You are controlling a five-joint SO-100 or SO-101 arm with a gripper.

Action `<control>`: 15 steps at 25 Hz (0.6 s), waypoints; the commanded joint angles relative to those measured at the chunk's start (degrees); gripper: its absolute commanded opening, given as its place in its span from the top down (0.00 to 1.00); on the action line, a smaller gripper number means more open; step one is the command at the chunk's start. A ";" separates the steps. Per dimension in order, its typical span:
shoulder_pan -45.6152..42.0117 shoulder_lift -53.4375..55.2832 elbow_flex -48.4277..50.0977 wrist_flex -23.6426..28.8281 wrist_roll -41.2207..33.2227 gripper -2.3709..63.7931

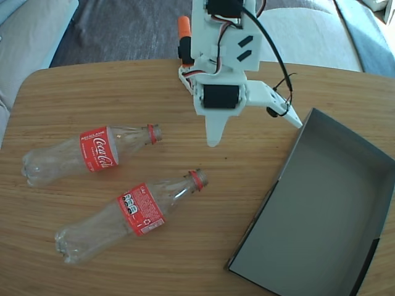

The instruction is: Grasp the bottles and put them in the box.

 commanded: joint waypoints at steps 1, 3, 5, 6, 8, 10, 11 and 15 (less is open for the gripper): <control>-0.26 -5.36 -7.38 1.14 -11.60 0.96; -0.53 -8.44 -9.67 2.11 -19.07 0.96; -0.53 -10.20 -10.90 2.37 -27.25 0.96; -0.62 -10.55 -10.90 2.37 -31.38 0.95; -0.62 -11.07 -10.55 2.37 -37.71 0.88; -0.62 -11.16 -10.02 2.37 -40.52 0.76; -0.62 -11.16 -9.93 2.37 -40.61 0.70; -0.09 -11.78 -9.84 4.83 -40.08 0.47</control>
